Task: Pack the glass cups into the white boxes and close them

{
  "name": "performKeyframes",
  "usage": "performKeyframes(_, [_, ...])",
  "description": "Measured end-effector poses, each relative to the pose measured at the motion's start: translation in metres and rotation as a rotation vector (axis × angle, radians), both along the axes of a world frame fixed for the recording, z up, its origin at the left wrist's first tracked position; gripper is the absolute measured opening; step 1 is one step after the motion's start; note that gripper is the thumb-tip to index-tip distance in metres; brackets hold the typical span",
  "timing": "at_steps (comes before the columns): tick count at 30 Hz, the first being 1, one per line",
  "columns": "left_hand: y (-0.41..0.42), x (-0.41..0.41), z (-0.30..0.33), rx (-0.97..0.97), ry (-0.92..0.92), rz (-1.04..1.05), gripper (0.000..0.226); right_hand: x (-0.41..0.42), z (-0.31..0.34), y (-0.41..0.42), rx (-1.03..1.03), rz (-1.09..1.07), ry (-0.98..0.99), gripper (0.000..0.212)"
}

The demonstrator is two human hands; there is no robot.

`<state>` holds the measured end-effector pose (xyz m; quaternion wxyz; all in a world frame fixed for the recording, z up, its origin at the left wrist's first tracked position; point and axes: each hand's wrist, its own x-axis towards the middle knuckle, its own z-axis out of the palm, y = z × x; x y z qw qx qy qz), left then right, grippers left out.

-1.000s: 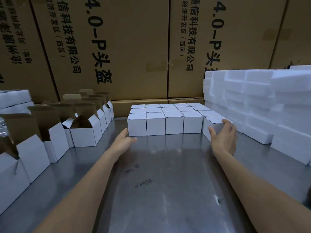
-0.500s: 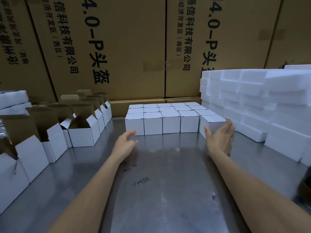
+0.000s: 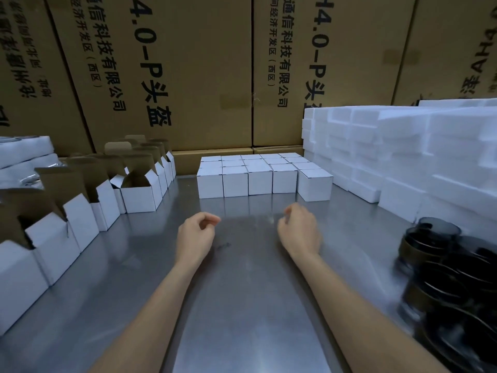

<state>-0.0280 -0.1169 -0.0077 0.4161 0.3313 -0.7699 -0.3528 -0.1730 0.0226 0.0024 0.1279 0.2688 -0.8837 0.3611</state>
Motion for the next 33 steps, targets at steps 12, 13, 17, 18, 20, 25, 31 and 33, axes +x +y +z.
performKeyframes(12, [0.056,0.042,0.002,-0.067,-0.044,-0.046,0.033,0.061,0.034,0.071,0.518,-0.171,-0.050,0.051])
performKeyframes(13, [0.059,0.043,0.002,-0.069,-0.050,-0.046,0.034,0.061,0.040,0.078,0.516,-0.198,-0.075,0.052])
performKeyframes(17, [0.064,0.046,0.003,-0.059,-0.054,-0.042,0.034,0.058,0.053,0.104,0.553,-0.261,-0.234,0.052])
performKeyframes(18, [0.064,0.047,0.004,-0.059,-0.051,-0.043,0.033,0.056,0.054,0.108,0.558,-0.259,-0.279,0.053])
performKeyframes(20, [0.064,0.047,0.004,-0.050,-0.043,-0.044,0.033,0.053,0.056,0.114,0.558,-0.240,-0.350,0.053])
performKeyframes(25, [0.061,0.046,0.005,-0.022,-0.031,-0.042,0.036,0.055,0.056,0.110,0.516,-0.209,-0.300,0.047])
performKeyframes(31, [0.063,0.045,0.006,-0.023,-0.045,-0.068,0.036,0.074,0.056,0.072,0.495,-0.043,-0.157,0.042])
performKeyframes(33, [0.064,0.045,0.007,-0.038,-0.061,-0.074,0.036,0.083,0.056,0.055,0.512,0.025,-0.141,0.042])
